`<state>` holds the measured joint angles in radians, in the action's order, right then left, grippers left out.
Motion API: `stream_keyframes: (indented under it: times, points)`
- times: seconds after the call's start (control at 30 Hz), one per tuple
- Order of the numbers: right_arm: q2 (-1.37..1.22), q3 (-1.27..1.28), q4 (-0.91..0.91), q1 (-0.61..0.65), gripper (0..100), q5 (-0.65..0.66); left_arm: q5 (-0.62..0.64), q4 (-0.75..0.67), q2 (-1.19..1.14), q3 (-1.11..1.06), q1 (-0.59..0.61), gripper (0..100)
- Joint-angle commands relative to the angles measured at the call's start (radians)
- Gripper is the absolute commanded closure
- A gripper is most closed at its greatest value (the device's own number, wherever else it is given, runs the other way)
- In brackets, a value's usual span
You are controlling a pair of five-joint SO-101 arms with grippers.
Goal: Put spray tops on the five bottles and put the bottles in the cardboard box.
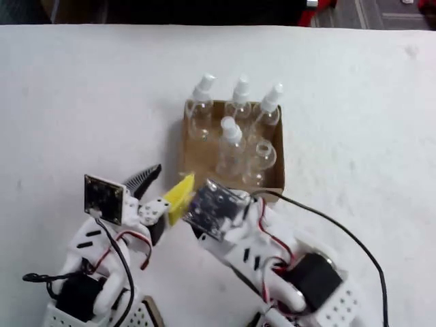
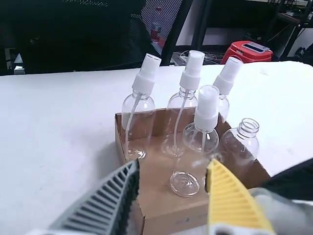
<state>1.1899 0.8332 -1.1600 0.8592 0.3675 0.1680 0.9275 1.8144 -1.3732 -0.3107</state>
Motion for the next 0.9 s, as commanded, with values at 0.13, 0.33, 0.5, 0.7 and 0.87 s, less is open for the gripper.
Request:
stream_keyframes:
  times: [0.13, 0.33, 0.5, 0.7, 0.87]
  points:
    - [-0.199, 0.023, 0.189, 0.019, 98.4, 0.009, 0.008, 0.006, 0.008, 0.011, -0.039, 77]
    - [-0.166, 0.025, 0.142, 0.016, 98.4, 0.015, 0.008, 0.006, 0.008, 0.014, -0.030, 77]
    - [-0.044, 0.028, 0.041, 0.010, 98.4, 0.015, 0.008, 0.005, 0.008, 0.015, -0.030, 77]
    - [0.113, 0.029, 0.031, -0.094, 98.4, 0.015, 0.014, 0.006, 0.008, 0.015, -0.028, 77]
    - [0.173, 0.029, -0.004, -0.113, 98.4, 0.017, 0.015, 0.003, 0.008, 0.015, -0.028, 77]
